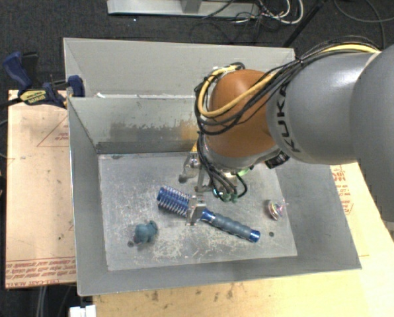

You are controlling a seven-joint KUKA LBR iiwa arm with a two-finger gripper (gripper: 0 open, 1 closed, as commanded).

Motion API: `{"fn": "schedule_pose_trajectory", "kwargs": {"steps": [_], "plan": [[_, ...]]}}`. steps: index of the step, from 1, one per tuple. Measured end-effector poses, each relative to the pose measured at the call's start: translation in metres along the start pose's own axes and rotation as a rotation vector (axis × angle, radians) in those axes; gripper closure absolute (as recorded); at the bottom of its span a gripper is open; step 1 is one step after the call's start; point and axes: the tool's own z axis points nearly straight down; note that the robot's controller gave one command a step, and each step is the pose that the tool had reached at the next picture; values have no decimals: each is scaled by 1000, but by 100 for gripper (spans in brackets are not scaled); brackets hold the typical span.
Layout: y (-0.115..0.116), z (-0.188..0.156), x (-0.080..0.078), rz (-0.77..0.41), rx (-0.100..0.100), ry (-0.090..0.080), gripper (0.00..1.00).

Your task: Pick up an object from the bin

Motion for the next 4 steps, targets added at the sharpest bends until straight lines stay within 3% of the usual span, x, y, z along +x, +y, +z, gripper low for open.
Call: {"fn": "schedule_pose_trajectory", "kwargs": {"steps": [1,2,3,4], "plan": [[15,61,-5,-258,-1,-10,0],[15,60,-5,-256,-1,-11,100],[44,-39,-15,-293,-1,-17,100],[35,-115,-12,-311,0,-16,100]]}}
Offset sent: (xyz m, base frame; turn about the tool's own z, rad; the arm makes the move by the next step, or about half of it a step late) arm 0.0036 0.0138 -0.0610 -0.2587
